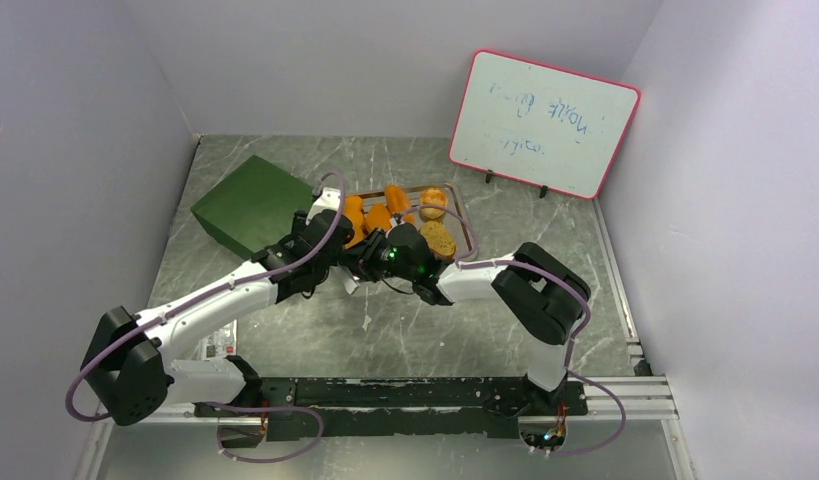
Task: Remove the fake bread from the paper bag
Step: Take out the fake bread from the paper bag.
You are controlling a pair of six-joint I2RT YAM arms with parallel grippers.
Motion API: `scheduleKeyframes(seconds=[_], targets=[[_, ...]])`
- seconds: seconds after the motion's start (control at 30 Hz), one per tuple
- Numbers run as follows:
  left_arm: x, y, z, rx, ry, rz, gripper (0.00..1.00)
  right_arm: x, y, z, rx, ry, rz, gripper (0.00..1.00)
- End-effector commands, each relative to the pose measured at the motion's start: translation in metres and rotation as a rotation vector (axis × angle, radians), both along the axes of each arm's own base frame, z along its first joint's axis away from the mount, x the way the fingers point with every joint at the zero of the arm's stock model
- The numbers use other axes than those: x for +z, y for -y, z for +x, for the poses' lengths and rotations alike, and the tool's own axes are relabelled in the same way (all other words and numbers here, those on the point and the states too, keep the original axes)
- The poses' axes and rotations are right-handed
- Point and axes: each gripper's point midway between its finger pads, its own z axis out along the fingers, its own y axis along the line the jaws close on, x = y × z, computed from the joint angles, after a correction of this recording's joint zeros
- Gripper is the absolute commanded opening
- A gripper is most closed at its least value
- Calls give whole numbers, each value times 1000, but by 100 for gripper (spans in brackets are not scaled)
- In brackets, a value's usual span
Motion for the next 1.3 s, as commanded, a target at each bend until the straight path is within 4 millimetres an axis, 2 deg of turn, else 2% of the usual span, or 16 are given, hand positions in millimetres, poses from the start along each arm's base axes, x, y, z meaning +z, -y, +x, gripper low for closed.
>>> scheduleKeyframes(seconds=[0.0,0.1,0.17,0.33,0.53,0.77,0.93,1.27], targets=[[7,4,10,15,63,-9,44,27,0,2,2,63,68,0],[7,6,11,19,62,-13,38,28,2,2,-2,65,69,0],[11,7,10,23,58,-36,37,28,3,2,-4,65,66,0],[23,14,3,-21,55,-98,48,29,3,3,-7,70,68,0],[9,17,-3,-37,-8,-101,49,31,4,3,-13,75,70,0],[21,23,-11,-77,-9,-135,50,32,5,3,-12,76,71,0],[15,23,-17,-56,-35,-139,50,32,4,3,-13,74,74,0],[0,14,-15,-20,-52,-75,51,32,4,4,-13,76,73,0]])
